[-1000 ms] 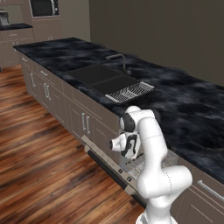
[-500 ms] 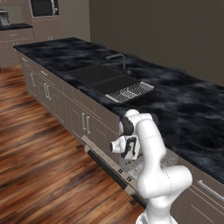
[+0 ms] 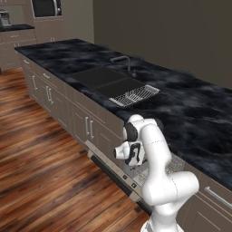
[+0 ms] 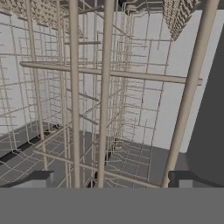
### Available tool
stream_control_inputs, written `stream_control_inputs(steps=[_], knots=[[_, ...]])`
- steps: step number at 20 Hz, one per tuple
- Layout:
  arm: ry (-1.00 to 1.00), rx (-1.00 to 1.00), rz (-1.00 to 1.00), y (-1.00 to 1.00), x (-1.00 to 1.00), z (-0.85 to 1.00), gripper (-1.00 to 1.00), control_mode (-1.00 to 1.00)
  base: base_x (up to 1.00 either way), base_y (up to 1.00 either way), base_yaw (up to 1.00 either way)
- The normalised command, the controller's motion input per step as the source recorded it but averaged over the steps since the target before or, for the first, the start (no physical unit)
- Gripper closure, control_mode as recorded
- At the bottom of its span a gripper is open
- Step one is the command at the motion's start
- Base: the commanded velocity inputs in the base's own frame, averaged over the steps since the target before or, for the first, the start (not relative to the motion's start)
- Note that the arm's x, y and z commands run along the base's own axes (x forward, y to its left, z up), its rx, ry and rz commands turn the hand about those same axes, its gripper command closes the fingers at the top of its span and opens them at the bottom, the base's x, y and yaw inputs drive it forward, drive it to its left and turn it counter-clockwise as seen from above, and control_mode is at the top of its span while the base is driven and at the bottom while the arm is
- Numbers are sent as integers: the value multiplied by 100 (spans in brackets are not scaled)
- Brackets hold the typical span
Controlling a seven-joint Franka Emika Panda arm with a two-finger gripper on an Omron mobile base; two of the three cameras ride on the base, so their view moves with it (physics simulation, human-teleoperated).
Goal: Open the dishwasher door and pull out the top rack.
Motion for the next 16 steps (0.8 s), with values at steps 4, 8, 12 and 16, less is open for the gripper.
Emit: stream_control_inputs(steps=[4,8,12,16], knots=[[0,0,0,-11,32,-24,-100,-100,0,0,0],[0,0,0,-17,32,-22,-100,-100,0,0,0],[0,0,0,-7,12,-26,-100,-100,0,0,0],[-1,-4,0,0,-8,-20,-100,-100,0,0,0]])
